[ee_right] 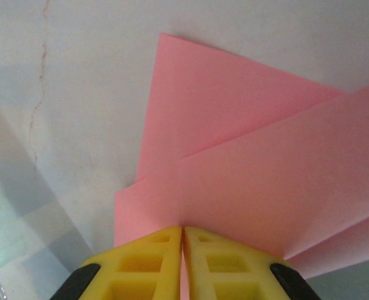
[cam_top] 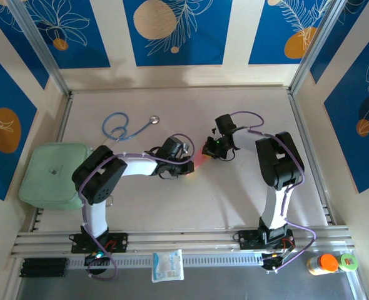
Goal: Fold a paper plane with a square sheet of paper (pick it up from the middle)
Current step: Fold the wing for the fifth time at the center of the table.
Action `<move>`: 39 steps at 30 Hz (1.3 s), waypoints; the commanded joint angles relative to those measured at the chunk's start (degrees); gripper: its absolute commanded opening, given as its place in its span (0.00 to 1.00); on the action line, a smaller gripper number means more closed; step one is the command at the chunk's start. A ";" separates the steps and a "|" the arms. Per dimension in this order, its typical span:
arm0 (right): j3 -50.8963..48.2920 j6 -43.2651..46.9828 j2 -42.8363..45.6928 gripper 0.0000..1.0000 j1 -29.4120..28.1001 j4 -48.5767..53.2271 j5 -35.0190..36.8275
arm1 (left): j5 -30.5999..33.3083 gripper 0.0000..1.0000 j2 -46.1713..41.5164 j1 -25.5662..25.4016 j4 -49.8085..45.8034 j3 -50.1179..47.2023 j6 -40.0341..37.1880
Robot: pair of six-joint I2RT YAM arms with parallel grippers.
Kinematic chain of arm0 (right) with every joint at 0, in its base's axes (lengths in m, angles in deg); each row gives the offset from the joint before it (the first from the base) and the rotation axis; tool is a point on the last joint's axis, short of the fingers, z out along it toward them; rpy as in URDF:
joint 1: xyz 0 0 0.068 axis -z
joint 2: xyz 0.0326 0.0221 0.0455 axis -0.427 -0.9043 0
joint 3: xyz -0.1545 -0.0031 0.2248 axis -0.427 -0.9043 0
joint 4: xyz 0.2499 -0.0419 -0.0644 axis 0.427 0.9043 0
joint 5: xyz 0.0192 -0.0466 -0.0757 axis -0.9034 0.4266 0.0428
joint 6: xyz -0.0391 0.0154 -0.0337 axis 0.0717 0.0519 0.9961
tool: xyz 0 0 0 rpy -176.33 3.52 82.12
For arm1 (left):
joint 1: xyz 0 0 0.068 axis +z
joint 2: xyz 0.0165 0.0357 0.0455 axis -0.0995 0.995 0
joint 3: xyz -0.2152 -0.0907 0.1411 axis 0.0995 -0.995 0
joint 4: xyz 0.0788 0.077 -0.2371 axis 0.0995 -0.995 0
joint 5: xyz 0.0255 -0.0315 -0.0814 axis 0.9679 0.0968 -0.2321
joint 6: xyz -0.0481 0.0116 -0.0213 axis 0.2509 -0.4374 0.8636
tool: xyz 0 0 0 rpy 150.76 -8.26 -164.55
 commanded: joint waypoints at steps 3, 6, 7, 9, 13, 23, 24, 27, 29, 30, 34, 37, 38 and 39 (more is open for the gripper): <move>-3.73 1.69 -1.65 0.13 -0.24 -2.12 -5.59 | 0.82 0.12 -1.32 0.45 -0.16 3.25 0.29; -4.18 2.39 -1.65 0.13 -1.59 -3.71 -8.62 | 4.13 0.11 -0.37 0.72 -1.10 3.24 0.28; -4.28 2.47 -1.65 0.13 -2.07 -4.20 -9.44 | 4.52 0.11 -0.18 0.85 -1.11 3.12 0.30; -4.28 2.41 -1.57 0.13 -2.87 -4.55 -10.25 | 5.08 0.10 -0.16 0.91 -1.11 2.52 0.31; -3.97 2.40 -1.41 0.13 -4.02 -4.71 -10.72 | 6.02 0.07 -0.02 0.93 -2.07 1.86 0.10; -0.68 3.24 2.70 0.14 -4.18 -1.04 -5.07 | 3.07 0.03 2.45 0.89 -2.44 1.17 0.88; -0.30 3.44 3.18 0.14 -4.27 -0.32 -4.14 | 3.03 0.03 2.63 0.83 -2.56 1.08 0.85; 0.44 3.39 5.18 0.17 -4.30 1.99 -0.66 | 3.07 0.03 2.83 0.84 -2.74 0.85 0.86; 0.37 2.84 6.68 0.24 -4.27 3.78 2.59 | 2.99 0.03 2.92 0.91 -2.83 0.79 0.86; 0.38 2.45 7.30 0.27 -4.27 4.76 4.66 | 3.01 0.03 2.92 0.83 -2.83 0.77 0.85; 0.32 1.21 8.19 0.43 -4.53 9.25 12.76 | 2.99 0.03 2.70 0.87 -2.74 0.72 0.84; 0.41 2.05 7.72 0.51 -4.96 9.34 13.45 | 2.82 0.03 2.74 0.90 -2.57 0.65 0.69; 0.98 2.50 7.37 0.52 -5.18 9.52 13.46 | 2.77 0.03 2.67 0.90 -2.56 0.68 0.73; 1.67 2.73 6.79 0.53 -5.30 9.81 13.37 | 2.71 0.03 2.65 0.88 -2.56 0.73 0.63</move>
